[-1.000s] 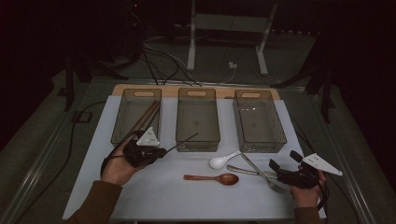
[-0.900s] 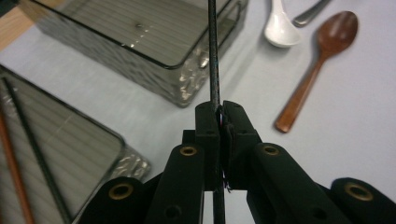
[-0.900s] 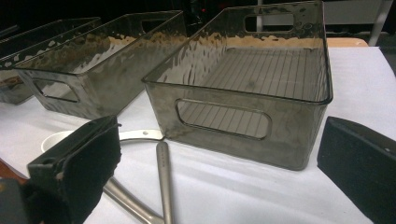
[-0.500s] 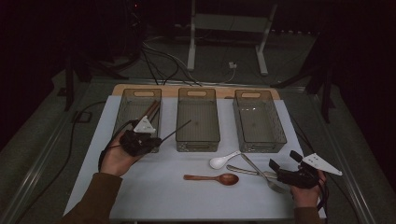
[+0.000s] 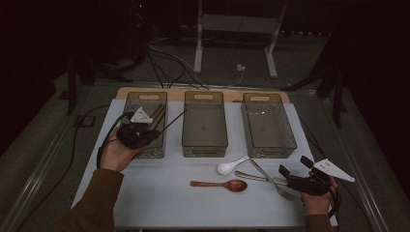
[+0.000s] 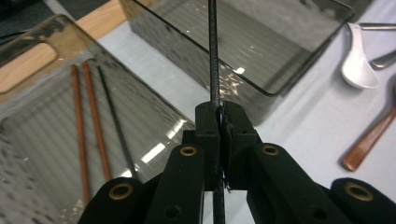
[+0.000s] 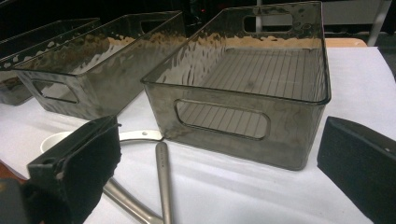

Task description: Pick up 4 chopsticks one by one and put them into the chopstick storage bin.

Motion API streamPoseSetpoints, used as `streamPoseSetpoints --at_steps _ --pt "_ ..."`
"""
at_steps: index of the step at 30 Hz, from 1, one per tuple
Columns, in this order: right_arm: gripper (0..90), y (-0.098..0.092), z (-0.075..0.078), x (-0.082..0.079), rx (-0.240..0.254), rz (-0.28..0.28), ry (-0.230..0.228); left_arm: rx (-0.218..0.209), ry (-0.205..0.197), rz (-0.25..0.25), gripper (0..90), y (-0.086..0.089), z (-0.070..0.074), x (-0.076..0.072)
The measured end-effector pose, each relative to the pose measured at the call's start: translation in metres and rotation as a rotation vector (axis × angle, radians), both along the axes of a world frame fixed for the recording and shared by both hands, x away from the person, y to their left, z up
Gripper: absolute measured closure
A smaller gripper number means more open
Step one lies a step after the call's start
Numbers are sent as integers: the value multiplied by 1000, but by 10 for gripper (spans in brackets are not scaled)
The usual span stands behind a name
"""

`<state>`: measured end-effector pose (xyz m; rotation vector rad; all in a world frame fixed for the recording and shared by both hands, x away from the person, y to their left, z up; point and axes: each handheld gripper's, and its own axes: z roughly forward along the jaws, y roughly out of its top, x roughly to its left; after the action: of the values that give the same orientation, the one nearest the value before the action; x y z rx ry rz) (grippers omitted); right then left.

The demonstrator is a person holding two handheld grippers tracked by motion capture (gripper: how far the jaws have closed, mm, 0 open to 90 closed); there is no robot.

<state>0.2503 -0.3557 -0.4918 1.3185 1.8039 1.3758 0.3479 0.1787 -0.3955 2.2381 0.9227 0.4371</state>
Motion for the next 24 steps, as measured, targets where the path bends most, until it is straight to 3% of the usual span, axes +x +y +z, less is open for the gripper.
streamPoseSetpoints --at_steps 11,24 --pt "0 0 0 0 1 0 0 -17 -15 85 877 14 11 20" --pt "0 0 0 0 1 0 -2 -26 -19 166 877 29 9 35"
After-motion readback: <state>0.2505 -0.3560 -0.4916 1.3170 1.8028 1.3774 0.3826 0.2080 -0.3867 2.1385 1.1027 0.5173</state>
